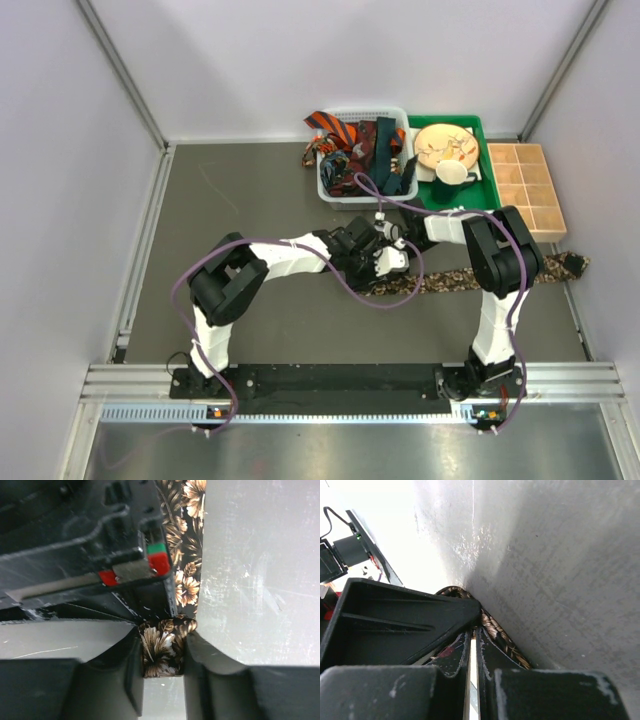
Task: Roll the ties
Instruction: Roll the tie at the center of the board.
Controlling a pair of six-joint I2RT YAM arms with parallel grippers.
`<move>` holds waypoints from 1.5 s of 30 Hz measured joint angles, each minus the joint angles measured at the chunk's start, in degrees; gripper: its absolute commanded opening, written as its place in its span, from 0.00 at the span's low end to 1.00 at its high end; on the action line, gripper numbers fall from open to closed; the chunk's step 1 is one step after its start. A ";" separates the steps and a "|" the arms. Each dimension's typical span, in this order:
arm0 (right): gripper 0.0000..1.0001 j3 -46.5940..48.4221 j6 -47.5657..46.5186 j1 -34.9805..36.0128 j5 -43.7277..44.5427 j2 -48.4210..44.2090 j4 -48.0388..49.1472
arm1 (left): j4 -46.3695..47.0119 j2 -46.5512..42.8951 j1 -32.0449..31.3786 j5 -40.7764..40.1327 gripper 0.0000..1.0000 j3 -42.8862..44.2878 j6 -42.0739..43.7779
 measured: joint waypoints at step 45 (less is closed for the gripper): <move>0.33 -3.45 5.09 -1.18 -11.23 -2.73 9.07 | -12.04 -0.02 2.10 -0.31 0.28 3.02 14.75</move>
